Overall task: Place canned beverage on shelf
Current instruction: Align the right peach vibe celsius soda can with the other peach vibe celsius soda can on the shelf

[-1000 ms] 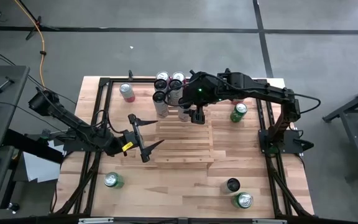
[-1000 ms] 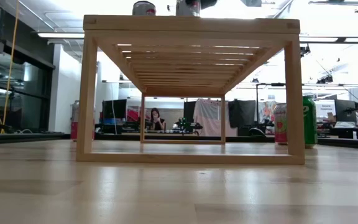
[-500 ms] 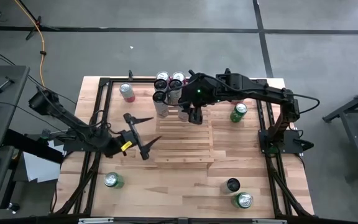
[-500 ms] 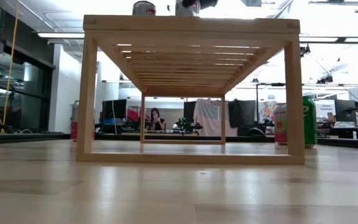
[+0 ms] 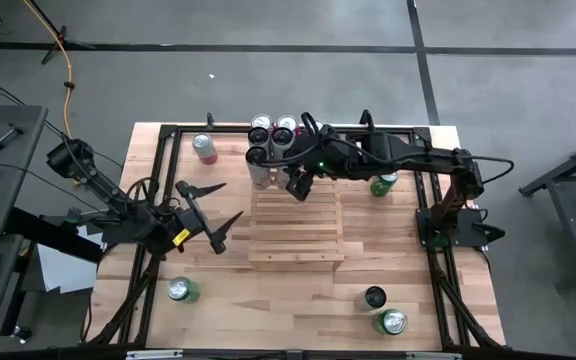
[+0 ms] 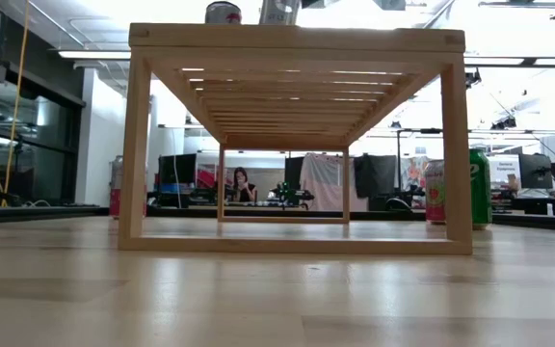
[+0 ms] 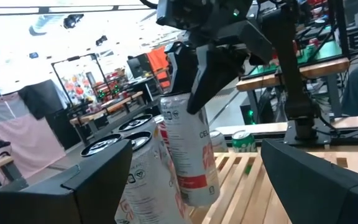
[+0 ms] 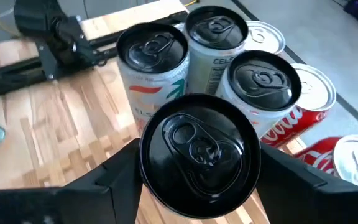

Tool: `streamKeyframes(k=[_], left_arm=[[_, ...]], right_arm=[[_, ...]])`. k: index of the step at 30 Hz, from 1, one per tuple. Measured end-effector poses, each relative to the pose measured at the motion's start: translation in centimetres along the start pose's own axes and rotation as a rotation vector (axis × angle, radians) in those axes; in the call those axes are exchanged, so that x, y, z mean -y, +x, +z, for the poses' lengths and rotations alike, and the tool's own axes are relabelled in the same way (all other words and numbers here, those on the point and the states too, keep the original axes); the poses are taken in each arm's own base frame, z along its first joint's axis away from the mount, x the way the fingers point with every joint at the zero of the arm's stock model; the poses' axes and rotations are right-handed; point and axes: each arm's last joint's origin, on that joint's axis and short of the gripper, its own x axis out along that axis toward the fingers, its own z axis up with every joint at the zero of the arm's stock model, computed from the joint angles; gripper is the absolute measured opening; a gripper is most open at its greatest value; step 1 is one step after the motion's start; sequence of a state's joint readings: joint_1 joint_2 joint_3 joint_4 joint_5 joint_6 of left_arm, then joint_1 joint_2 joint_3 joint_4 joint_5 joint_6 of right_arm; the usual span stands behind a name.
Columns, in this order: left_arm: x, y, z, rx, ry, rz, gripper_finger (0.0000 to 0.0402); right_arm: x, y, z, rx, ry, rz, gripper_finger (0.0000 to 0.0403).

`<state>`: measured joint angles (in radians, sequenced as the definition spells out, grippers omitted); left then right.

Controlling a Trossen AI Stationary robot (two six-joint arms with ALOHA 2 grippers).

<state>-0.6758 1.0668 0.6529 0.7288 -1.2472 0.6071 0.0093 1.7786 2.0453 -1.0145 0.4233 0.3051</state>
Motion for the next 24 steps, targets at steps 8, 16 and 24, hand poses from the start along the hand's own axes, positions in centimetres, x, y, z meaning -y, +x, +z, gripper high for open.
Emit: streamKeyframes(k=[8,16,24], left_arm=[[0.0,0.0,0.0,0.000,0.000,0.000,0.0349],[-0.1,0.0,0.0,-0.002,-0.001,0.004,0.0349],[-0.1,0.0,-0.1,-0.013,0.002,0.019,0.0349]], right_arm=[[0.0,1.3,-0.3,-0.030,0.024,-0.038,0.0240],[0.0,2.3,-0.3,-0.046,0.021,-0.045,0.0240],[-0.1,2.8,-0.2,-0.036,0.024,-0.045,0.0240]])
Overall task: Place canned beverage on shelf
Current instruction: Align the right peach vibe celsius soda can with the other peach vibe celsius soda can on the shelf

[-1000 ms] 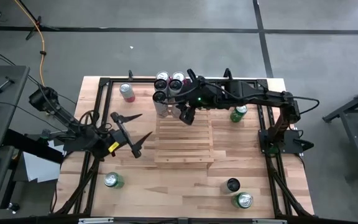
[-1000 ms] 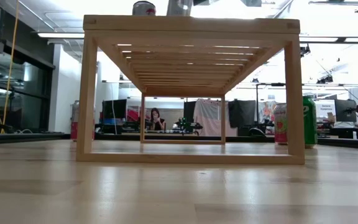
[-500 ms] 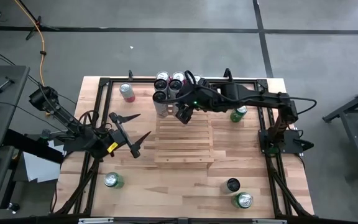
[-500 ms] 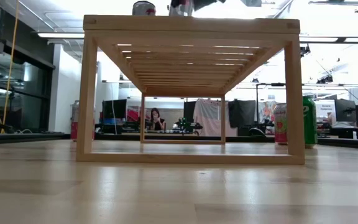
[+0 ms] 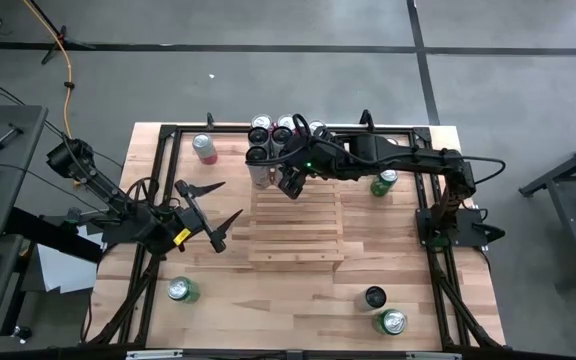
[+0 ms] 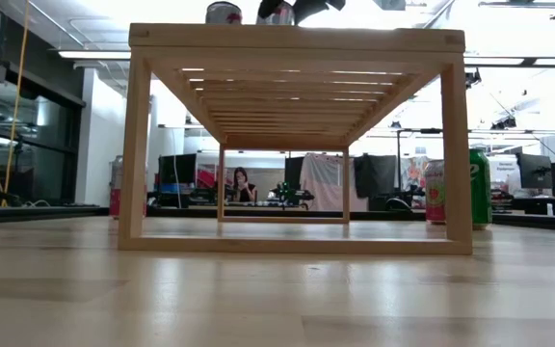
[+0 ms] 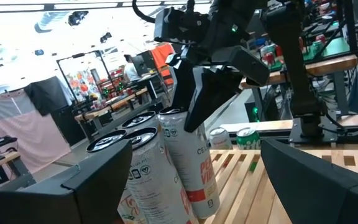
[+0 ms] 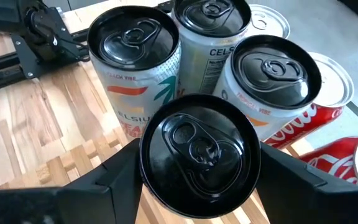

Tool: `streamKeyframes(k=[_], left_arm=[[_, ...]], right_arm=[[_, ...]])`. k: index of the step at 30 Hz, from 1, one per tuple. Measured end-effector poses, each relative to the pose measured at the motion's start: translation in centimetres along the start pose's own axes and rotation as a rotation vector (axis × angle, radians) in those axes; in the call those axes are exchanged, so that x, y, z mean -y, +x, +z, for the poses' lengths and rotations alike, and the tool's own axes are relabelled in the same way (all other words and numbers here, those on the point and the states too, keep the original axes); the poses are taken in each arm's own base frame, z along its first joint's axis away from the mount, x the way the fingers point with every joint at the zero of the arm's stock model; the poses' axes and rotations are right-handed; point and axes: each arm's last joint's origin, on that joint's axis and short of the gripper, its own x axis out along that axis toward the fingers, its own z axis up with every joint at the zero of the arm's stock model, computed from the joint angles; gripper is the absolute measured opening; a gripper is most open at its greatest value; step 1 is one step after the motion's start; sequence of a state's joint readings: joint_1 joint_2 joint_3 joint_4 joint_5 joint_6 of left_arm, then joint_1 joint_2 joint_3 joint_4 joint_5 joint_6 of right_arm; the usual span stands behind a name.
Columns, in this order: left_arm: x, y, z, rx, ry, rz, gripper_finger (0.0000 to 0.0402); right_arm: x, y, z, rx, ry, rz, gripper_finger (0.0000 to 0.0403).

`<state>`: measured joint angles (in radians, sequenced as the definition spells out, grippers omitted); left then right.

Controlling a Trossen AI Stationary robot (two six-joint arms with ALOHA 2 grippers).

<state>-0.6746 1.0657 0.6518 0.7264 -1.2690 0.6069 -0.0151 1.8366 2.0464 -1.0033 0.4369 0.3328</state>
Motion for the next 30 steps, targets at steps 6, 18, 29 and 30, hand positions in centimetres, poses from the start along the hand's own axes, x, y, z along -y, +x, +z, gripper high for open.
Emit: streamKeyframes(k=[6,18,29,30], left_arm=[[0.00,0.00,0.00,0.000,0.000,0.000,0.0349],[0.00,0.00,0.00,0.000,0.000,0.000,0.0349],[0.01,-0.01,0.00,0.000,0.000,0.000,0.0349],[0.01,-0.01,-0.01,0.000,0.001,-0.001,0.0349]], right_arm=[[-0.01,0.00,0.01,0.001,0.000,0.001,0.0240],[-0.04,0.02,0.06,0.003,-0.020,0.011,0.0307],[-0.14,0.03,0.29,0.026,-0.084,0.019,0.0310],[-0.13,0.03,0.27,0.024,-0.095,0.018,0.0310]])
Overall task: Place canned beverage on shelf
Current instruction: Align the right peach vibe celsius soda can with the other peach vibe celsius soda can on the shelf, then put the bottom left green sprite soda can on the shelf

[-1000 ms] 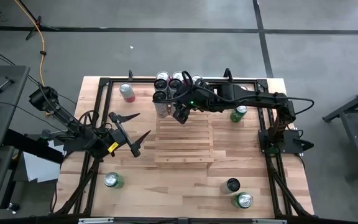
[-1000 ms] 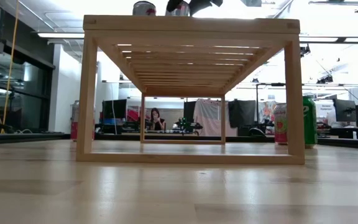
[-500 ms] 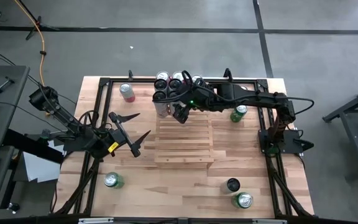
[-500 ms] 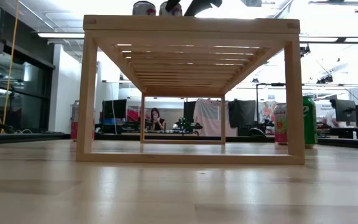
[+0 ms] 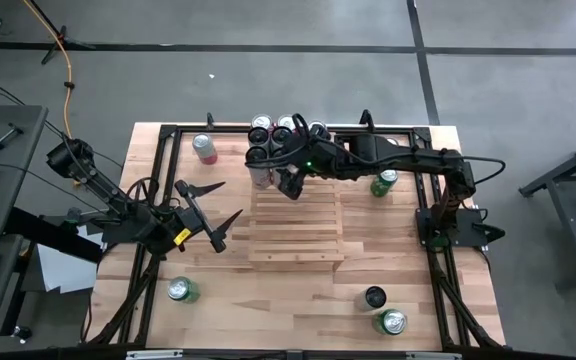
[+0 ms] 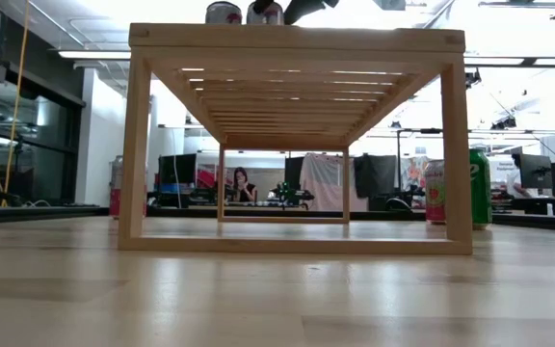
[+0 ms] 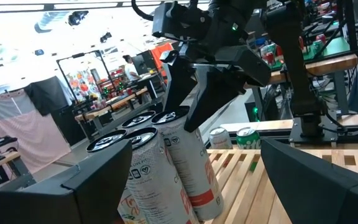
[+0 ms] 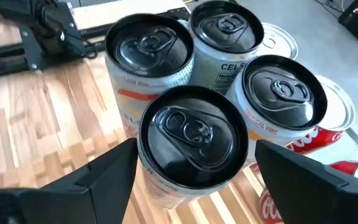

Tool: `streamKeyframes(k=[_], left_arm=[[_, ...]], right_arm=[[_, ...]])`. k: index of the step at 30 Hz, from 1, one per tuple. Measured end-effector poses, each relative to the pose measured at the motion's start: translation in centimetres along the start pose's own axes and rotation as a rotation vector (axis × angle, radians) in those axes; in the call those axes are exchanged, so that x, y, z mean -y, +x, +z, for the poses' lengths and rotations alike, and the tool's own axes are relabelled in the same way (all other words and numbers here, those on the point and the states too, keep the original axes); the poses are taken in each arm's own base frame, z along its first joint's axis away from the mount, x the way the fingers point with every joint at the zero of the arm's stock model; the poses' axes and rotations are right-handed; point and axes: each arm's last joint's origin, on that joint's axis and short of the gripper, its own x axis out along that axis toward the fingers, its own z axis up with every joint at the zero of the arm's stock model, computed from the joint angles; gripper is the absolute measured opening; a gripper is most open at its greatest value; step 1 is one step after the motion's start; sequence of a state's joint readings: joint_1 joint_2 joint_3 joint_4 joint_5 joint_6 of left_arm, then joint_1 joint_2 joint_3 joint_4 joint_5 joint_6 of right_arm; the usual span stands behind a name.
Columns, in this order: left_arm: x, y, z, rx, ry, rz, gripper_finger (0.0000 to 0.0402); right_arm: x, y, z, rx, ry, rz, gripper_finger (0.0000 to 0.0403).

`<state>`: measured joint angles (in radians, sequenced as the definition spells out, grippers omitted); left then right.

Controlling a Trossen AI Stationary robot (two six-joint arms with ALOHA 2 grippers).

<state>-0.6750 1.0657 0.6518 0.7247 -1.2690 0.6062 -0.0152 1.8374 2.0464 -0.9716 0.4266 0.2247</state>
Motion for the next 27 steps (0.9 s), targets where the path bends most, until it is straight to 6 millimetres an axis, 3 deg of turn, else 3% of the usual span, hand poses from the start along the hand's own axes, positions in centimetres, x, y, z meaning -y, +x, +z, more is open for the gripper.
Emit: streamKeyframes(k=[13,22,27], left_arm=[[0.0,0.0,0.0,-0.002,0.000,0.001,0.0349],[0.2,0.0,-0.4,-0.013,0.029,-0.010,0.0349],[0.5,0.0,-0.6,-0.010,0.040,-0.040,0.0349]], right_arm=[[1.3,-3.0,0.1,0.013,-0.043,0.016,0.0311],[2.2,-4.8,-1.8,-0.149,-0.079,-0.023,0.0311],[2.2,-5.5,-3.4,-0.266,-0.109,-0.152,0.0311]])
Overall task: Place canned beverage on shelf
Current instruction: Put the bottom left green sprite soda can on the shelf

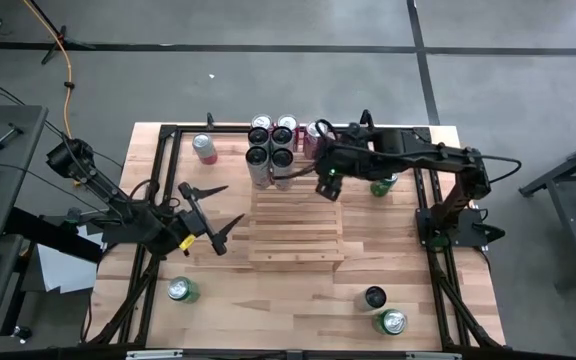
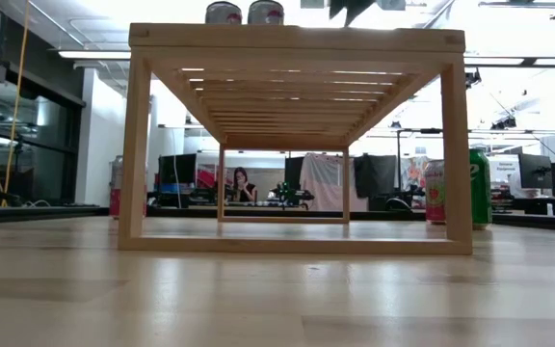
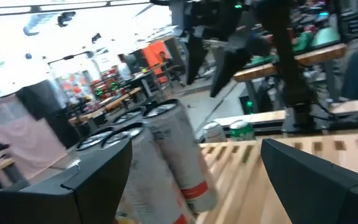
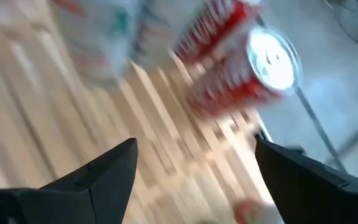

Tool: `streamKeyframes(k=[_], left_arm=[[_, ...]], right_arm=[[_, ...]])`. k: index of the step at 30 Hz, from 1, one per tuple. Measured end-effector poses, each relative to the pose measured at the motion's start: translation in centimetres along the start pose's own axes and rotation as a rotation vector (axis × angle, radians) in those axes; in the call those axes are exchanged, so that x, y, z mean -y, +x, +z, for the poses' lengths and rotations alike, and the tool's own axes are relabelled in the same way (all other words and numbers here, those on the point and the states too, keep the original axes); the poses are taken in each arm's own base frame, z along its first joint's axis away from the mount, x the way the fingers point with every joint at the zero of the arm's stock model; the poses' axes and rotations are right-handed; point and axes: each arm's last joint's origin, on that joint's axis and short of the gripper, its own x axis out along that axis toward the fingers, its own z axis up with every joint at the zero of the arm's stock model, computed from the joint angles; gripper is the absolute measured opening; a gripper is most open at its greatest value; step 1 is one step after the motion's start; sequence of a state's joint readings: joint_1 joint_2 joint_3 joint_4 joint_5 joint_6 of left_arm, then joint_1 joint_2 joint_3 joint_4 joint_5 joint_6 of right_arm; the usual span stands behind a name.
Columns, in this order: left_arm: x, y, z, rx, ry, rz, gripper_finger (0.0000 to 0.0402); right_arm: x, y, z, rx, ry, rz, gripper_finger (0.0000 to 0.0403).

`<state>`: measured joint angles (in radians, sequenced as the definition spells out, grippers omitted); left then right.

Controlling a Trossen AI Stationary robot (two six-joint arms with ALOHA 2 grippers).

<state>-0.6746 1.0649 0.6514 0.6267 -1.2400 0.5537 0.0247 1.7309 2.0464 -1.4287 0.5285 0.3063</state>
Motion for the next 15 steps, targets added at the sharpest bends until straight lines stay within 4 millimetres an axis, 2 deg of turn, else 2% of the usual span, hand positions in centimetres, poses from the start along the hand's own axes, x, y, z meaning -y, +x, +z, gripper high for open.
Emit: streamKeyframes(k=[4,9,15], left_arm=[[0.0,0.2,-0.5,0.019,-0.004,-0.120,0.0349],[-2.1,1.7,-1.8,-0.040,-0.104,-0.242,0.0349],[-5.0,2.2,-4.4,-0.019,-0.211,-0.236,0.0349]], right_arm=[[-0.1,-0.5,-1.4,-0.085,0.009,-0.083,0.0311],[-0.4,-1.0,-3.1,-0.083,0.002,-0.089,0.0311],[1.1,-0.6,-8.7,-0.099,0.067,-0.159,0.0311]])
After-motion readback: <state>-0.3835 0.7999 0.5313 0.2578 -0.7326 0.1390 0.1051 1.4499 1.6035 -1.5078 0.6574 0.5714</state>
